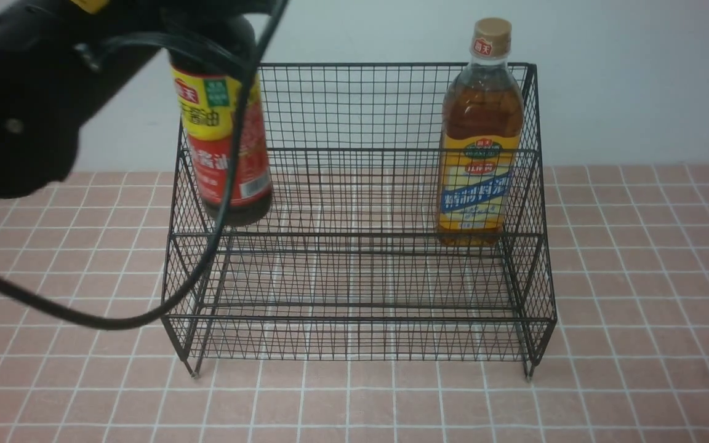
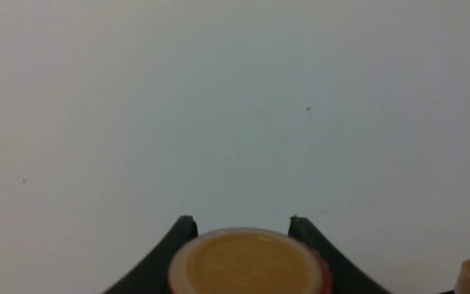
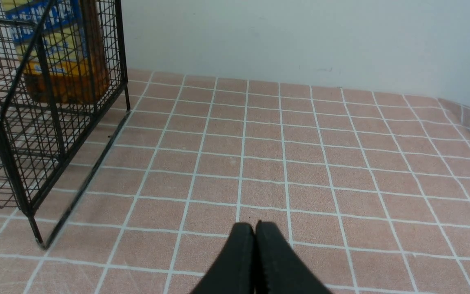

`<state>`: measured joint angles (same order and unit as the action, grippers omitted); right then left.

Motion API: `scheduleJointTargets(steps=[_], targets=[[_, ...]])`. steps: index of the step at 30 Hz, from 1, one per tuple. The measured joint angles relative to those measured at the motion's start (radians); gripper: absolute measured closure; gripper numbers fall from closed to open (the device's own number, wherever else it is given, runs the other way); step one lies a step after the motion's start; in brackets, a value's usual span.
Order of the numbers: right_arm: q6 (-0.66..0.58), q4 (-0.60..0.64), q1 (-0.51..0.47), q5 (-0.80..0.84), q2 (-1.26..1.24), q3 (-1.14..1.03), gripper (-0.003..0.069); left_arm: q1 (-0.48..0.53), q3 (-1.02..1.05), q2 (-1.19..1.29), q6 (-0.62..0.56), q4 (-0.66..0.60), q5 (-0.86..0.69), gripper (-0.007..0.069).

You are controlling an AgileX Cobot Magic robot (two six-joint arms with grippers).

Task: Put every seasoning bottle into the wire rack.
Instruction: Use the left arm to put the condiment bottle back on the shelf

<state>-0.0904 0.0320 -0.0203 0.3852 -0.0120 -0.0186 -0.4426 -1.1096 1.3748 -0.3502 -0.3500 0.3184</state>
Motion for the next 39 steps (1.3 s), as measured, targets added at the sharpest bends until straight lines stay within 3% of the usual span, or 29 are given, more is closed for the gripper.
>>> scheduleJointTargets(steps=[8,22,39], targets=[[0.0,0.0,0.0,0.0,0.0,0.0,0.0673,0.0,0.0,0.066,-0.001,0.0,-0.055,0.0366],[0.0,0.0,0.0,0.0,0.0,0.0,0.0673,0.001,0.001,0.083,-0.011,0.009,-0.288,0.0366],[0.0,0.002,0.0,0.0,0.0,0.0,0.0673,0.001,0.0,0.17,-0.021,-0.019,-0.331,0.0366]])
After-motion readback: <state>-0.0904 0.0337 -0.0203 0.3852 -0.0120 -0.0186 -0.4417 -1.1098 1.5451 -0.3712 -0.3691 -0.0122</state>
